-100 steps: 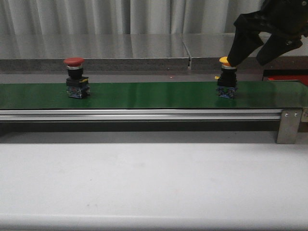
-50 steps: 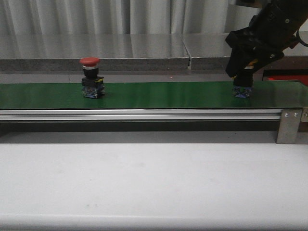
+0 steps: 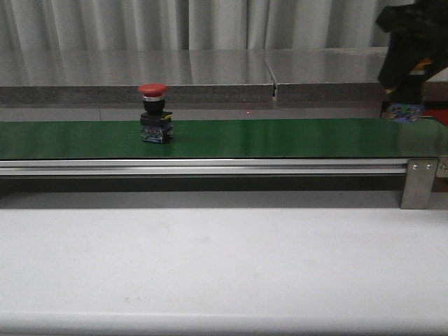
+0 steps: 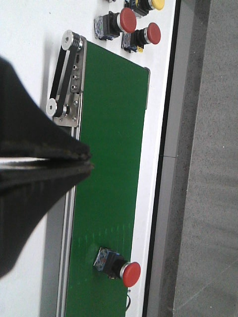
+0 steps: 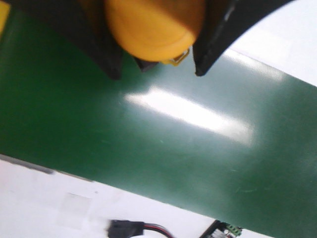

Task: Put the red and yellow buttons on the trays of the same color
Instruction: 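Carry the yellow button with the right gripper into the yellow tray, release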

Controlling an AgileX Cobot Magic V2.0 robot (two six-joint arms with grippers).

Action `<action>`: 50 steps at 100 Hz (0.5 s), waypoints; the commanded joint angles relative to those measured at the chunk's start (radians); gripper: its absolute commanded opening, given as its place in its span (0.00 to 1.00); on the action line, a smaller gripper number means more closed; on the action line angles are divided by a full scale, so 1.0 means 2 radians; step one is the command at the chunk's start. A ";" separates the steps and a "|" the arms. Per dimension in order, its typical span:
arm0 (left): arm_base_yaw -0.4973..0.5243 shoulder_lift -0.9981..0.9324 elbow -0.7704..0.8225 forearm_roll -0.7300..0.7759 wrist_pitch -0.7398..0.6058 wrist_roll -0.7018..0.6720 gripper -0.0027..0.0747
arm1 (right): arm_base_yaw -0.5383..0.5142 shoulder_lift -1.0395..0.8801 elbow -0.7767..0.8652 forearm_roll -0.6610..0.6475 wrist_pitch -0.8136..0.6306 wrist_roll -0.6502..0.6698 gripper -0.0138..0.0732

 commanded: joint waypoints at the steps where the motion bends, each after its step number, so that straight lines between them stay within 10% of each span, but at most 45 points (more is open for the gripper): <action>1: -0.003 0.001 -0.012 -0.007 -0.038 0.000 0.01 | -0.028 -0.067 0.026 0.003 -0.026 0.007 0.29; 50: -0.003 0.001 -0.012 -0.007 -0.038 0.000 0.01 | -0.178 -0.160 0.228 0.004 -0.135 0.056 0.29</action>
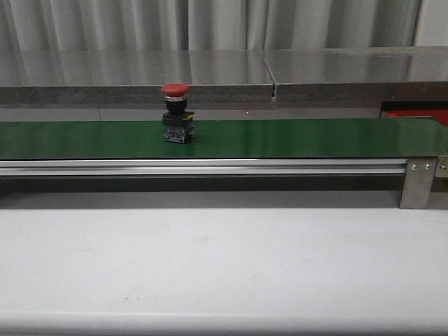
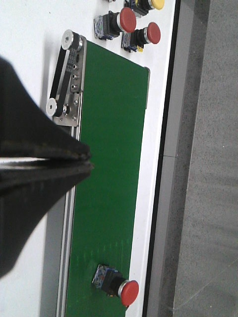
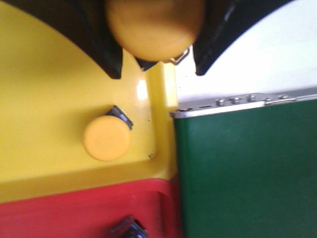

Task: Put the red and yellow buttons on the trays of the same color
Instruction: 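Carry the yellow button with the right gripper into the yellow tray, release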

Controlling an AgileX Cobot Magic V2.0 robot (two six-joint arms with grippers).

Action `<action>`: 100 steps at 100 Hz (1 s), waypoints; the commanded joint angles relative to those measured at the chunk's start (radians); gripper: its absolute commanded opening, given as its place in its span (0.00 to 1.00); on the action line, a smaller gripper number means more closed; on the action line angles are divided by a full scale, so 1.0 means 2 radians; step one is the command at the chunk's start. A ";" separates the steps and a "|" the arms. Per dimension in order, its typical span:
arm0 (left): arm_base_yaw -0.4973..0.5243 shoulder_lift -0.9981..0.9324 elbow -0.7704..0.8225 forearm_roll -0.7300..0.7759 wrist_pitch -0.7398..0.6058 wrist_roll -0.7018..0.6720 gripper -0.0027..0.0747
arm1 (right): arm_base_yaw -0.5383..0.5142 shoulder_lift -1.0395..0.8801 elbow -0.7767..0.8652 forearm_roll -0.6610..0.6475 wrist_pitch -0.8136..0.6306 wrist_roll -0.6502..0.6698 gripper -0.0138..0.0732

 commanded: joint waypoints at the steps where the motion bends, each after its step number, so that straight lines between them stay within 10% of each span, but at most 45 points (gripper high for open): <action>1: -0.003 0.001 -0.012 -0.007 -0.038 0.000 0.01 | -0.008 -0.009 0.013 0.007 -0.056 0.005 0.29; 65: -0.003 0.001 -0.012 -0.007 -0.038 0.000 0.01 | -0.008 0.113 0.036 0.009 -0.121 0.005 0.30; 100: -0.003 0.001 -0.012 -0.007 -0.038 0.000 0.01 | -0.008 0.082 0.026 0.014 -0.090 0.008 0.80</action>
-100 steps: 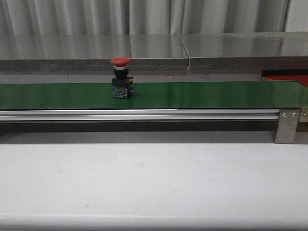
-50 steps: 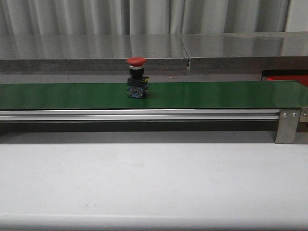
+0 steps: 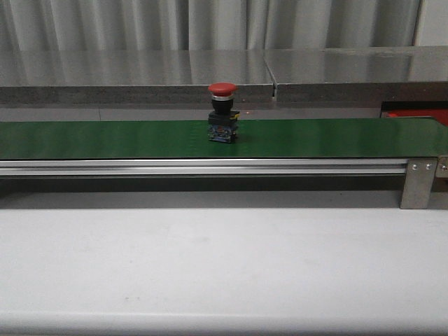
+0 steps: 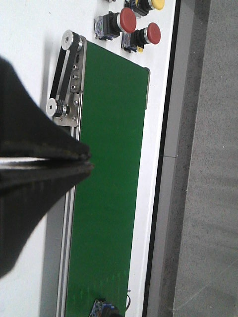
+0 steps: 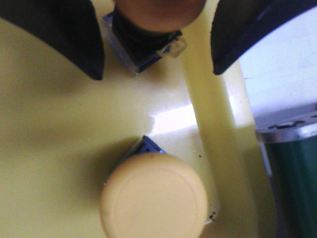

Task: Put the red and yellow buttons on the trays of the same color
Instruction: 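Carry the yellow button with the right gripper into the yellow tray, release, then lower the right gripper onto the red button on the belt and grasp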

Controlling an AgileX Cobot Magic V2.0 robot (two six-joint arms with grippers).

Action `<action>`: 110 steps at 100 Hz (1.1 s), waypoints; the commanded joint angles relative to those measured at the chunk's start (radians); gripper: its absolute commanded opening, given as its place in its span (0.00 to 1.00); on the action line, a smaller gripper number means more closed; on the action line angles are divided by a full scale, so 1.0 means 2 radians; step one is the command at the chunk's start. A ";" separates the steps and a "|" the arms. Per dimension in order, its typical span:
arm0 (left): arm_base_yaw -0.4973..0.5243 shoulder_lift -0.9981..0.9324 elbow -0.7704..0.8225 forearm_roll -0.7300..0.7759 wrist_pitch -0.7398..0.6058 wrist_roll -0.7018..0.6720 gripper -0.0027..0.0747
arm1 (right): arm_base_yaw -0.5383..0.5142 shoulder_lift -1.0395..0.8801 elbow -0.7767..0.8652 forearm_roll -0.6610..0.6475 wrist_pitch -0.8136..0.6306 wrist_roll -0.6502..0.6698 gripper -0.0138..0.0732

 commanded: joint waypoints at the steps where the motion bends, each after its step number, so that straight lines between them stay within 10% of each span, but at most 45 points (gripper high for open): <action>1: -0.003 0.001 -0.012 -0.007 -0.038 0.000 0.01 | -0.002 -0.037 -0.021 0.007 0.002 -0.001 0.80; 34: -0.003 0.001 -0.012 -0.007 -0.038 0.000 0.01 | 0.014 -0.127 -0.067 0.007 0.070 -0.011 0.79; 110: -0.003 0.001 -0.012 -0.007 -0.038 0.000 0.01 | 0.281 0.032 -0.284 0.004 0.105 -0.043 0.79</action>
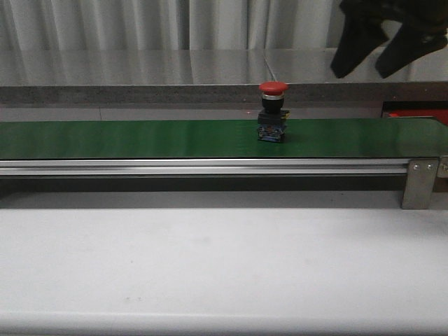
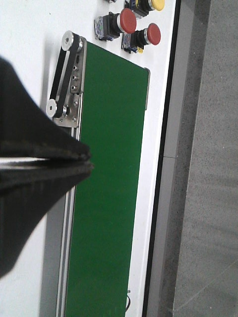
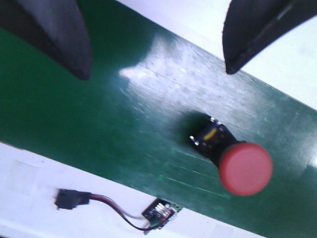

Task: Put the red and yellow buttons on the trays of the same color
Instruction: 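Lower the right gripper onto the red button on the belt and grasp, then carry the red button with the right gripper into the red tray, release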

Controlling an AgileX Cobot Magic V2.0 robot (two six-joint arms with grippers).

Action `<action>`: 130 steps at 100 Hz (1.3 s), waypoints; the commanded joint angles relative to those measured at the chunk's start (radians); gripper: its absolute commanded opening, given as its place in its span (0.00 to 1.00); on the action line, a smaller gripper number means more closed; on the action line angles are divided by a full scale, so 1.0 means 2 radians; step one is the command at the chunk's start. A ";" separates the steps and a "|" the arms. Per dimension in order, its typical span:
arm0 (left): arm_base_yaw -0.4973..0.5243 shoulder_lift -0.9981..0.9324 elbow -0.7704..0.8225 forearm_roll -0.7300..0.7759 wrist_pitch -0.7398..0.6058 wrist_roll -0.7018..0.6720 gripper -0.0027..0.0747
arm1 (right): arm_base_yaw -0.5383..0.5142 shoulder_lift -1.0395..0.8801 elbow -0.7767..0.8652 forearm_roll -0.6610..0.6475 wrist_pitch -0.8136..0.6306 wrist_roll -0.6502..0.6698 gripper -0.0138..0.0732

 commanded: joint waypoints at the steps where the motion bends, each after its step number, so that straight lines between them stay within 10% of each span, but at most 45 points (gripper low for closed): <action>1: -0.003 0.001 -0.012 -0.007 -0.038 0.000 0.01 | 0.014 0.010 -0.040 0.004 -0.010 -0.006 0.79; 57: -0.003 0.001 -0.012 -0.007 -0.038 0.000 0.01 | 0.038 0.119 -0.143 0.000 -0.007 -0.006 0.77; 89: -0.003 0.001 -0.012 -0.007 -0.038 0.000 0.01 | 0.032 0.112 -0.146 -0.032 0.025 -0.002 0.27; 130: -0.003 0.001 -0.012 -0.007 -0.038 0.000 0.01 | -0.144 0.068 -0.220 -0.039 0.093 0.025 0.27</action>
